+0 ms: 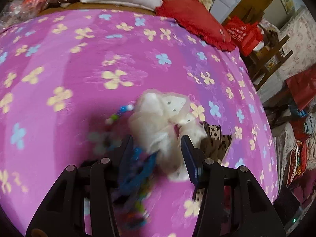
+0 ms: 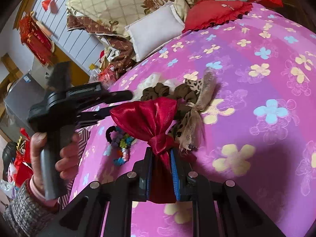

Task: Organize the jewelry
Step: 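Grasp the cream polka-dot scrunchie with the left tool while the right tool grasps the red bow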

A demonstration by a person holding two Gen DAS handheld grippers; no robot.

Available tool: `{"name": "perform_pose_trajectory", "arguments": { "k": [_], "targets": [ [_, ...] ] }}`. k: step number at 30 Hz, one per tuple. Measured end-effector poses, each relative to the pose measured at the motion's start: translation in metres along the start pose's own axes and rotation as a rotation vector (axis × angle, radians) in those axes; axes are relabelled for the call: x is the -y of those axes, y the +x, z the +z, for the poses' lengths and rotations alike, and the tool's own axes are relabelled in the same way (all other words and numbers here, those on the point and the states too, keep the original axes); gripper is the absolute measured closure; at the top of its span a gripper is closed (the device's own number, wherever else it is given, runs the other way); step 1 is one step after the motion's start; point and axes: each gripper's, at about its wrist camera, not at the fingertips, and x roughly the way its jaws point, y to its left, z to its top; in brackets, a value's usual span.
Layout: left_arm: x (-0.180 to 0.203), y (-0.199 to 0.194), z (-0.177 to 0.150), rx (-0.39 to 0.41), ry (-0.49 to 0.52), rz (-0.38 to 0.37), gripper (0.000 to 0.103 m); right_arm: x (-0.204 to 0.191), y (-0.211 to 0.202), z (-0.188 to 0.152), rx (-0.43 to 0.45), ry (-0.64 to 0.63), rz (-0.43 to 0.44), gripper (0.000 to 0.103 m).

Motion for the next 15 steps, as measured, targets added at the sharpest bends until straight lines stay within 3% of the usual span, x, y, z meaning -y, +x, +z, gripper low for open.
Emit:
{"name": "perform_pose_trajectory", "arguments": {
  "k": [5, 6, 7, 8, 9, 15],
  "targets": [
    [0.010, 0.017, -0.001, 0.009, 0.018, 0.057, 0.054, 0.006, -0.001, 0.000, -0.013, 0.029, 0.022, 0.086],
    [0.014, 0.018, -0.002, 0.000, 0.036, 0.063, 0.058, 0.005, 0.000, 0.000, -0.016, 0.023, 0.020, 0.086],
    [0.016, 0.018, -0.003, -0.005, 0.044, 0.067, 0.083, 0.004, 0.000, -0.001, -0.018, 0.017, 0.016, 0.086],
    [0.018, 0.018, -0.003, -0.017, 0.052, 0.068, 0.092, 0.003, 0.001, -0.001, -0.020, 0.008, 0.011, 0.086],
    [0.020, 0.016, -0.004, -0.030, 0.059, 0.061, 0.092, 0.002, 0.002, -0.001, -0.023, 0.000, 0.005, 0.086],
    [0.031, -0.027, -0.015, 0.064, 0.095, 0.087, 0.092, 0.004, 0.009, 0.001, -0.042, -0.004, 0.003, 0.086]
  ]
}}
